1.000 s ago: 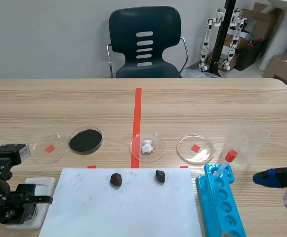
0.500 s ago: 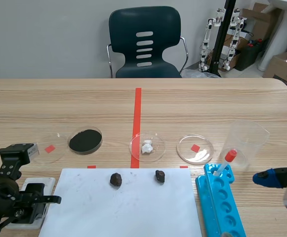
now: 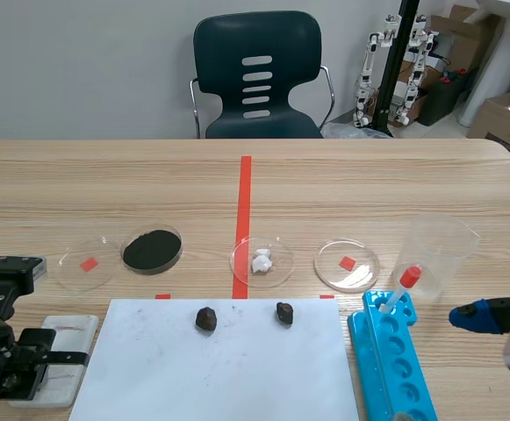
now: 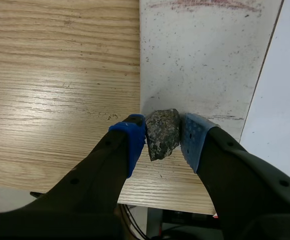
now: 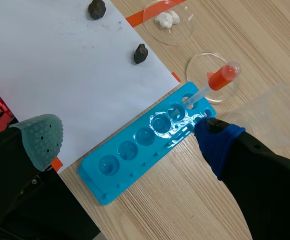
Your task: Rub the mineral on the streak plate below the first streak
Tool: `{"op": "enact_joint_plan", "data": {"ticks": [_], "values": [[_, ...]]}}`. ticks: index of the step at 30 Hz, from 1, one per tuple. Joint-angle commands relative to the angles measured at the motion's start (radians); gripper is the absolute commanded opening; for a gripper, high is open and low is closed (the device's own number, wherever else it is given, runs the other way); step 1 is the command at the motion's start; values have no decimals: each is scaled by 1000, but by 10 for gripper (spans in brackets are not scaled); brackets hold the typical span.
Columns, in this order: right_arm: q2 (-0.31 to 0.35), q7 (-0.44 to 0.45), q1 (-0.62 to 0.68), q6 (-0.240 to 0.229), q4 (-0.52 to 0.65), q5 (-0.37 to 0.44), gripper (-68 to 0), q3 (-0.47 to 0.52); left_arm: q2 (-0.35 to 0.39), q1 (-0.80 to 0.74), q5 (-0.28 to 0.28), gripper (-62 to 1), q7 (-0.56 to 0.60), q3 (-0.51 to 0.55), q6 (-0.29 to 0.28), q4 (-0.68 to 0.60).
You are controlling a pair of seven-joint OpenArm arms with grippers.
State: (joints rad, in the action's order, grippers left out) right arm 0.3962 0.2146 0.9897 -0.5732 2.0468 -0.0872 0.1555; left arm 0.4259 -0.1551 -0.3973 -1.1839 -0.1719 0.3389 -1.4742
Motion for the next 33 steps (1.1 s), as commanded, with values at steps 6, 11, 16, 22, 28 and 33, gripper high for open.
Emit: {"op": "enact_joint_plan", "data": {"ticks": [6,11,16,22,28,33], "values": [[11,8,-6,1,16,8,-128,2,4,-11,-188,-462,43,2,-93,9],[11,8,-6,1,16,8,-128,2,4,-11,-211,-462,43,2,-99,9],[11,8,-6,1,16,8,-128,2,4,-11,-122,-462,38,2,-71,9],[11,8,-6,1,16,8,-128,2,4,-11,40,-462,-4,2,1,9],[11,8,-6,1,16,8,-128,2,4,-11,106,-462,-22,2,18,9],[11,8,-6,1,16,8,-128,2,4,-11,29,-462,-16,2,-5,9]]}}
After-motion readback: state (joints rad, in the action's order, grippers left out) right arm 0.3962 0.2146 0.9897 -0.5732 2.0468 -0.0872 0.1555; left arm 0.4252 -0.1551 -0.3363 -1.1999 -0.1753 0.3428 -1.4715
